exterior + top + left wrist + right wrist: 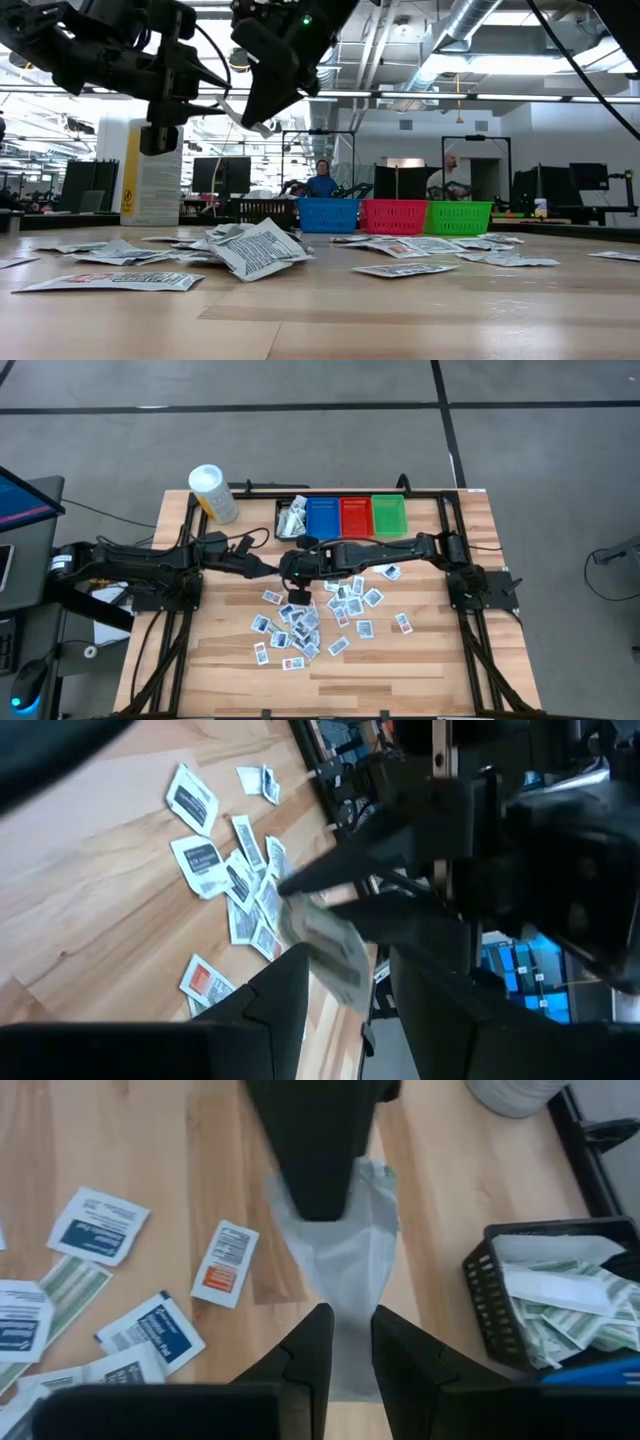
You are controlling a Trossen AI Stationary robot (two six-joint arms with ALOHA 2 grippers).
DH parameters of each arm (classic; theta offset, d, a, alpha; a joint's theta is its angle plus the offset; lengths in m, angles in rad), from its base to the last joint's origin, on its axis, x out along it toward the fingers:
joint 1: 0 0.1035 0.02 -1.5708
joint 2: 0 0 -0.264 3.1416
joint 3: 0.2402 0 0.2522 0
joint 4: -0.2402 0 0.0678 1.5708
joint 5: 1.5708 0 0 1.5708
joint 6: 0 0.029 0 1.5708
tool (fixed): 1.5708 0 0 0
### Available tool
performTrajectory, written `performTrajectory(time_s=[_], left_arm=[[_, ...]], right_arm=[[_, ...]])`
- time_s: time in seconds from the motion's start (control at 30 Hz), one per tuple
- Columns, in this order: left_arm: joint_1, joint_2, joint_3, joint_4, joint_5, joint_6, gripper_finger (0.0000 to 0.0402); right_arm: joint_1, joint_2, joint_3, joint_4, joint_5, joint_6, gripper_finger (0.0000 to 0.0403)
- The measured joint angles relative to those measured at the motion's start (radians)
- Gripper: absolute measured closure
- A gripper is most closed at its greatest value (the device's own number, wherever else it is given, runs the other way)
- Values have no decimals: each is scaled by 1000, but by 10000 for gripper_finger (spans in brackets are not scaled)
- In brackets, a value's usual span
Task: Pick & Place First Aid Supplies
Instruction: Put the green bandage pack in the black bin
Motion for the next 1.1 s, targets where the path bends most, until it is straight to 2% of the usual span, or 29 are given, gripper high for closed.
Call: performTrajectory(time_s=[0.13,0.33,0.63,0.8,1.0,1.1], left_arm=[[-15,0,0,1,-1,0,259],[-24,0,0,0,-70,0,259],[-24,0,0,-1,-75,0,267],[-24,0,0,-2,-74,1,307],[-24,0,0,-3,-51,31,382],[-24,0,0,-2,-47,38,394]], right_arm=[[0,0,0,0,19,0,337],[0,0,0,32,18,0,337],[9,0,0,35,17,0,337],[17,0,0,35,17,1,337],[23,-1,0,35,17,2,337],[23,-1,0,35,17,2,337]])
